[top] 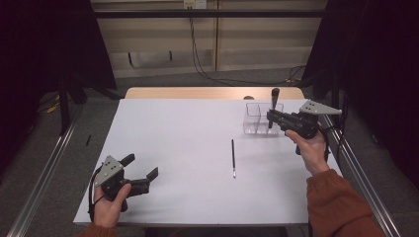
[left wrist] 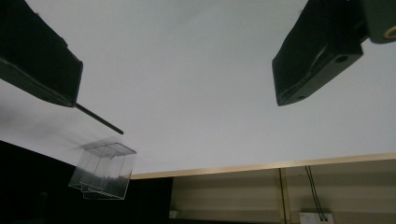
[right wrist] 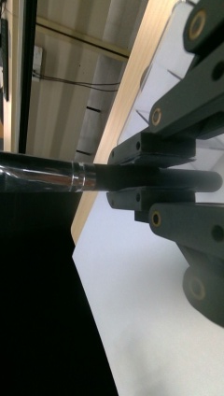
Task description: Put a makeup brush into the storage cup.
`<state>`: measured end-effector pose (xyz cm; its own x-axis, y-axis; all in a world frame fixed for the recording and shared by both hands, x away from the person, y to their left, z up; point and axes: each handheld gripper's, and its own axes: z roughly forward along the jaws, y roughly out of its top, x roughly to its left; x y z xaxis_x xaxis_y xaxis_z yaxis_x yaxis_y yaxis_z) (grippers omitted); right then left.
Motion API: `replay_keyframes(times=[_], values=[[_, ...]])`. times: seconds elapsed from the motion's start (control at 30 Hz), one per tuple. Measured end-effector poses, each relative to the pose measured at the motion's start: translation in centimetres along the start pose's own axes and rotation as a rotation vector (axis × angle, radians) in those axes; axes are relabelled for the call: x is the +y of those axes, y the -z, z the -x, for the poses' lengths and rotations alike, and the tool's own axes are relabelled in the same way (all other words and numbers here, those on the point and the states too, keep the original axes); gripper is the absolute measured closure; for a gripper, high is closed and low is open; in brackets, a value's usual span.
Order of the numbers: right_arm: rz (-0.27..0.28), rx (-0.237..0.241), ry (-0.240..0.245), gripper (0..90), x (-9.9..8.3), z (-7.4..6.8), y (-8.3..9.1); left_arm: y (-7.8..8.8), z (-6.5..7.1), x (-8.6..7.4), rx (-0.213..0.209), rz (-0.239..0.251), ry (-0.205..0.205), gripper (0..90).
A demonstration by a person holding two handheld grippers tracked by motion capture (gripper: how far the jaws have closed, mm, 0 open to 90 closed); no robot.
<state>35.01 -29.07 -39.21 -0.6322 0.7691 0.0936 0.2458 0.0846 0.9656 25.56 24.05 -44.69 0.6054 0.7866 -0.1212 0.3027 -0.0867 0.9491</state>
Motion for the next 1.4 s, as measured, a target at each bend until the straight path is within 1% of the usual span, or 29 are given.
replay_keyframes(times=[0.07, 0.2, 0.27, 0.47, 0.6, 0.7, 0.83, 0.9, 0.97, 1.07, 1.2, 1.27, 1.33, 1.4], values=[[0.001, -0.012, -0.006, 80.1, 0.1, 0.4, -0.2, 0.1, 0.0, 0.0, 0.003, -0.001, 0.004, 1.8], [-0.007, -0.049, -0.012, 80.1, 0.1, 1.4, -0.6, 0.2, 0.0, 0.0, 0.000, 0.001, -0.002, 2.0], [-0.010, -0.071, -0.014, 80.1, 0.1, 2.0, -0.8, 0.3, -0.1, -0.1, -0.002, 0.000, 0.002, 1.9], [-0.030, -0.122, -0.002, 80.0, 0.0, 2.9, -1.4, 0.4, -0.1, -0.1, -0.001, 0.001, -0.004, 1.9], [-0.030, -0.137, -0.003, 80.0, -0.2, 3.4, -1.9, 0.4, 0.0, -0.1, -0.007, -0.004, 0.000, 1.9], [-0.027, -0.146, -0.007, 80.0, -0.2, 3.7, -2.2, 0.4, 0.3, 0.0, -0.006, -0.004, -0.022, 1.9], [-0.016, -0.159, -0.013, 80.0, 0.1, 4.1, -2.6, 0.4, 0.4, 0.0, -0.012, -0.007, -0.019, 1.9], [-0.016, -0.162, -0.012, 80.0, 0.0, 4.3, -2.9, 0.5, 0.5, 0.0, -0.012, -0.005, -0.010, 1.9], [-0.018, -0.164, -0.017, 80.0, -0.1, 4.5, -3.1, 0.5, 0.6, 0.0, -0.017, -0.008, -0.025, 1.9], [-0.012, -0.164, -0.034, 80.0, -0.5, 4.8, -3.2, 0.6, 0.7, 0.0, -0.019, -0.007, -0.026, 1.9], [-0.021, -0.164, -0.024, 80.0, -0.7, 4.9, -3.2, 0.6, 0.7, 0.0, -0.019, -0.008, -0.025, 1.9], [-0.016, -0.172, -0.036, 79.9, -0.8, 5.0, -3.2, 0.6, 0.7, 0.0, -0.029, -0.015, -0.021, 1.9], [-0.019, -0.175, -0.038, 79.9, -1.0, 5.2, -3.2, 0.7, 0.6, 0.1, -0.024, -0.013, -0.027, 1.9], [-0.025, -0.179, -0.044, 79.9, -1.2, 5.4, -3.3, 0.8, 0.6, 0.1, -0.029, -0.012, -0.032, 1.9]])
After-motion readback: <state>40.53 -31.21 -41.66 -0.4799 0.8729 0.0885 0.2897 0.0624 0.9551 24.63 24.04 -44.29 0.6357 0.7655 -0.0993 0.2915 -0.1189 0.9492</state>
